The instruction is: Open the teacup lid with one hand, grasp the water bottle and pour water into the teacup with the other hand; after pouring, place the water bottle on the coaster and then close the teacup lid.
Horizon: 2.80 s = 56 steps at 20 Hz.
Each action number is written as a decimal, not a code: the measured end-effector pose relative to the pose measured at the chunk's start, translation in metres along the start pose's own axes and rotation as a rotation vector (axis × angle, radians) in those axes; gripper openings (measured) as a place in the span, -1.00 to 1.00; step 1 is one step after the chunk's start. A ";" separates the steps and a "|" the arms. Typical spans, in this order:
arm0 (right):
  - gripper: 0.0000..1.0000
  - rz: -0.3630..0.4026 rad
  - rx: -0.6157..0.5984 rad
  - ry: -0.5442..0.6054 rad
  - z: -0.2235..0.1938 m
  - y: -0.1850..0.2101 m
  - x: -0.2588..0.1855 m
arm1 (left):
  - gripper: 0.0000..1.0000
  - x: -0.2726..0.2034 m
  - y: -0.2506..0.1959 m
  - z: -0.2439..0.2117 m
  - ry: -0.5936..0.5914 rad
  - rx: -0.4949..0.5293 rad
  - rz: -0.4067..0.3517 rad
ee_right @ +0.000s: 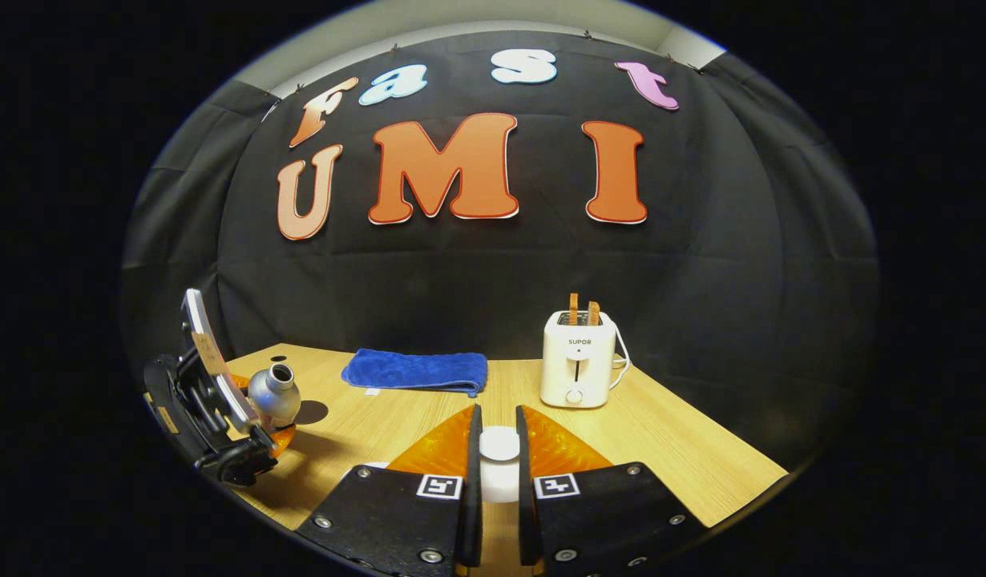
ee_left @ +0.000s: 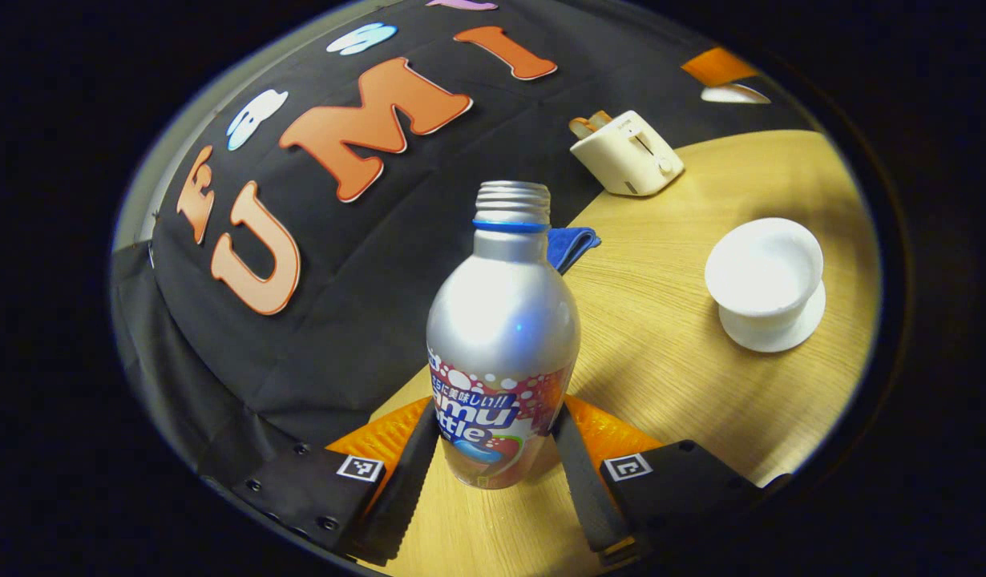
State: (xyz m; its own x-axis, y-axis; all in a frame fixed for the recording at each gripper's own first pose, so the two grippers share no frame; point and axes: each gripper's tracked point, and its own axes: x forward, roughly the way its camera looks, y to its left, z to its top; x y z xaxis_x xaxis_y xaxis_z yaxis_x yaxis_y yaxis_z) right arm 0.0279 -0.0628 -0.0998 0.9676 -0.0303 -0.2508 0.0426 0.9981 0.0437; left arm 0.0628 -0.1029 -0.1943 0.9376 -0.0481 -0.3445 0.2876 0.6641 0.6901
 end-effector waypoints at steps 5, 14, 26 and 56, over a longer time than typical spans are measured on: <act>-0.63 -0.008 0.009 -0.013 0.004 -0.010 0.001 | 0.69 0.006 -0.014 0.012 -0.014 0.180 0.002; -0.63 -0.027 0.020 -0.032 0.010 -0.030 0.004 | 0.70 -0.001 -0.026 0.023 -0.042 0.421 0.024; -0.63 -0.044 0.040 -0.040 0.012 -0.044 0.002 | 0.69 0.001 -0.027 0.029 -0.092 0.710 0.087; -0.63 -0.054 0.063 -0.054 0.011 -0.056 -0.009 | 0.70 -0.002 -0.012 0.057 -0.169 1.004 0.190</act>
State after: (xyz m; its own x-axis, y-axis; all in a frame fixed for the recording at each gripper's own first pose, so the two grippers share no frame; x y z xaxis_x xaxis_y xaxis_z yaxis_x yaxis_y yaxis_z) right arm 0.0195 -0.1187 -0.0898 0.9752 -0.0889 -0.2025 0.1094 0.9897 0.0925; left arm 0.0683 -0.1536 -0.1654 0.9774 -0.1631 -0.1344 0.0904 -0.2523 0.9634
